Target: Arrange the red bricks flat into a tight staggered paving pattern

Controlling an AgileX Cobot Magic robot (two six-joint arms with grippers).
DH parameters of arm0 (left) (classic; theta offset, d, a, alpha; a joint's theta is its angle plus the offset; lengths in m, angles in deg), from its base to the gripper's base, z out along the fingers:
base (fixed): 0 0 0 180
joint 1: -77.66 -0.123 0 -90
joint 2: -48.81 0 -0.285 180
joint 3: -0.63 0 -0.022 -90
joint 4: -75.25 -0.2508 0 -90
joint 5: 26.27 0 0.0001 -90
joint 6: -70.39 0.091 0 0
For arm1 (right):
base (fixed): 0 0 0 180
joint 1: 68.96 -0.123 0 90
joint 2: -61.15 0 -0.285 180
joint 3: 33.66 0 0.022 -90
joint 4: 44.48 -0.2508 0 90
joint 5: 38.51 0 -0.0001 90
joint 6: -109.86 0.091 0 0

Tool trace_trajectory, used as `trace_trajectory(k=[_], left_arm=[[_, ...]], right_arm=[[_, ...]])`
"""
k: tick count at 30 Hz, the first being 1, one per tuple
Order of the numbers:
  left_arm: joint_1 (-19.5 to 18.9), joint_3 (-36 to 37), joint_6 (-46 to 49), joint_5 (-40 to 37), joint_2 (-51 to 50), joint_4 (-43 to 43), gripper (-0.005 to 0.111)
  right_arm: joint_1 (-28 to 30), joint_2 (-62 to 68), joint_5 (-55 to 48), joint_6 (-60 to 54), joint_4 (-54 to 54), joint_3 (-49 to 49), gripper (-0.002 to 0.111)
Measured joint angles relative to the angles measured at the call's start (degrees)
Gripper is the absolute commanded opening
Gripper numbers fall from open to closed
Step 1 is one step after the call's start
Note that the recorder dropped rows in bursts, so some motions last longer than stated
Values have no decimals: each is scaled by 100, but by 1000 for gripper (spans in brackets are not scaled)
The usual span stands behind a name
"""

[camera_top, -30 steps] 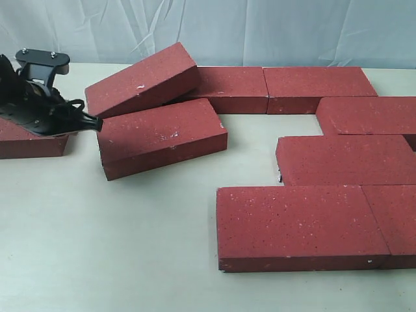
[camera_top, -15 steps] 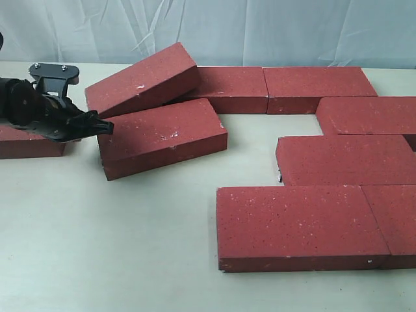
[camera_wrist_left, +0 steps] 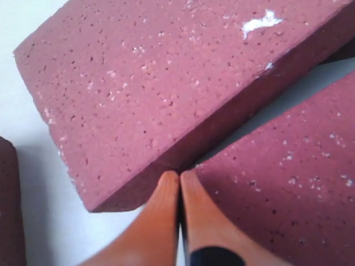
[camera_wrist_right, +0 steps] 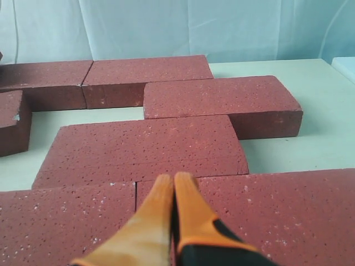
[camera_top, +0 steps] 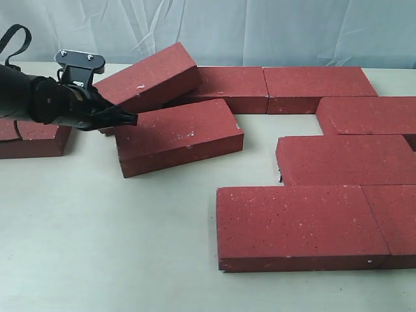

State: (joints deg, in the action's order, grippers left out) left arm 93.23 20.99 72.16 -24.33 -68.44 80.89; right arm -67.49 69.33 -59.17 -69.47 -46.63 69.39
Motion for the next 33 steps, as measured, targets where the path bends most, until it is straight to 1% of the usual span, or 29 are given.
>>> trace_trajectory(k=[3,6,13,16,19,26,29,33], left_arm=[[0,-26,0,-161,202,-13,0],[0,-166,0,-587,491,-24,0],[27,-534,0,-2447,825,-144,0],[172,-545,18,-2932,825,-144,0],[435,-545,154,-3138,825,-144,0],[1193,-545,609,-3175,825,-76,0],[1363,-545,747,-3187,825,-16,0],[1454,-545,1155,-3312,781,65,0]], right_arm=[[0,0,0,0,0,0,-1],[0,0,0,0,0,0,-1],[0,0,0,0,0,0,-1],[0,0,0,0,0,0,-1],[0,0,0,0,0,0,-1],[0,0,0,0,0,0,-1],[0,0,0,0,0,0,-1],[0,0,0,0,0,0,-1]])
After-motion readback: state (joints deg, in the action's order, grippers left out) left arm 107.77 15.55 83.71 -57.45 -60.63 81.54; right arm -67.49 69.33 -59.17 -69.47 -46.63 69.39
